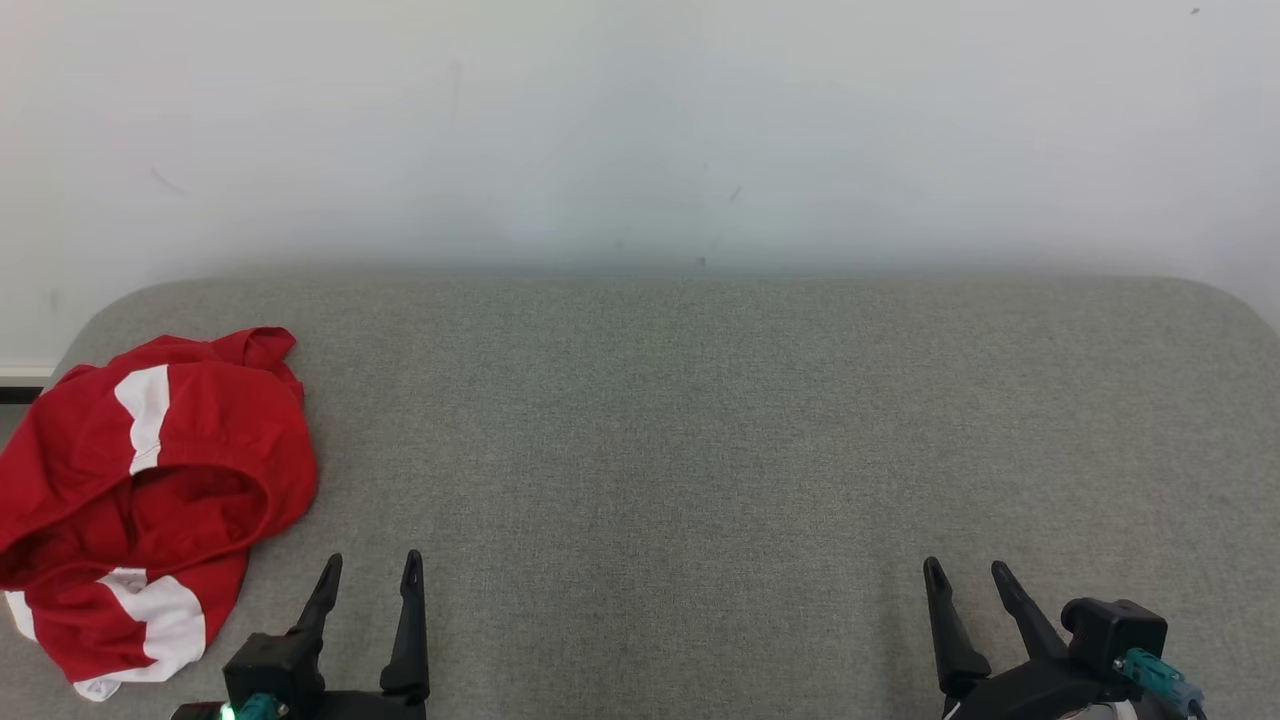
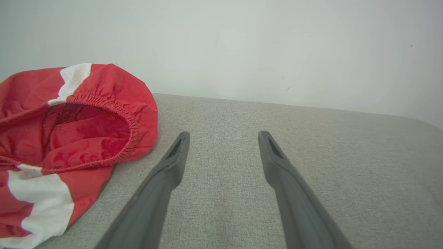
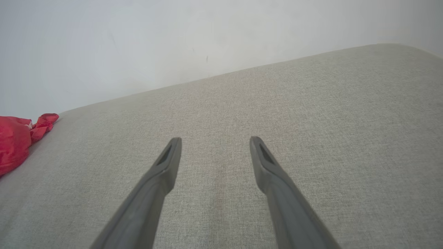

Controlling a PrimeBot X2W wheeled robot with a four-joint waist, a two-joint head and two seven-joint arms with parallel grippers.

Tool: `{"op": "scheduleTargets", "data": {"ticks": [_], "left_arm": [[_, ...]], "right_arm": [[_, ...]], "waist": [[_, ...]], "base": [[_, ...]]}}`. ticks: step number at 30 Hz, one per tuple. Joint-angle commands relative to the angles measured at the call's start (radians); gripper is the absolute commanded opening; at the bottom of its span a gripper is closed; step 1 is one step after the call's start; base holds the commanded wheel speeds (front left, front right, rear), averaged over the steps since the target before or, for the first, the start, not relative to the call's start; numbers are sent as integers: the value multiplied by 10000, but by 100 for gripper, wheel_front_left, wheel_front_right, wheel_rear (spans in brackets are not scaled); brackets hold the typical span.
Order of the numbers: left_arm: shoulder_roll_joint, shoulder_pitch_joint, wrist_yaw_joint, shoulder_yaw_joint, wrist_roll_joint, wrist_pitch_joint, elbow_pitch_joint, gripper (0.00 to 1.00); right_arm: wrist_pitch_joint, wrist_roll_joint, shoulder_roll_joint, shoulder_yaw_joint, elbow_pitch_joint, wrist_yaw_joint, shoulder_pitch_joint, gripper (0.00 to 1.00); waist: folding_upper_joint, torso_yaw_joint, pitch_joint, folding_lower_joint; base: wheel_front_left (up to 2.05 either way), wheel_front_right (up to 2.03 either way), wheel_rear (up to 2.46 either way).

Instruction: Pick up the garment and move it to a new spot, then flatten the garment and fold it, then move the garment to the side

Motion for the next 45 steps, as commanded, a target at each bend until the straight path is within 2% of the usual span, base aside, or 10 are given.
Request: {"op": "scheduleTargets", "data": {"ticks": [1, 7, 27, 39, 45], "left_arm": [[14, 42, -9, -17, 227, -107, -6, 100], [-99, 125, -143, 14, 521, -272, 112, 100], [-197, 182, -92, -84, 1787, -718, 365, 100], [-247, 188, -178, 50, 1702, -703, 461, 100], [-354, 179, -121, 330, 1380, -701, 518, 100]], "right_arm": [[-63, -272, -36, -9, -5, 41, -133, 100], [-119, -738, -38, 46, 35, 39, -111, 100], [-164, -2173, -42, 147, 130, 46, -52, 100], [-225, -2066, -42, 129, 232, 46, -62, 100], [-456, -1680, -33, 400, 140, 46, -32, 100]], "waist": [[0, 4, 0, 0], [0, -1, -19, 0], [0, 4, -177, 0], [0, 91, -217, 0], [0, 614, -199, 0]], "base": [[0, 0, 0], [0, 0, 0], [0, 0, 0], [0, 0, 0], [0, 0, 0]]}}
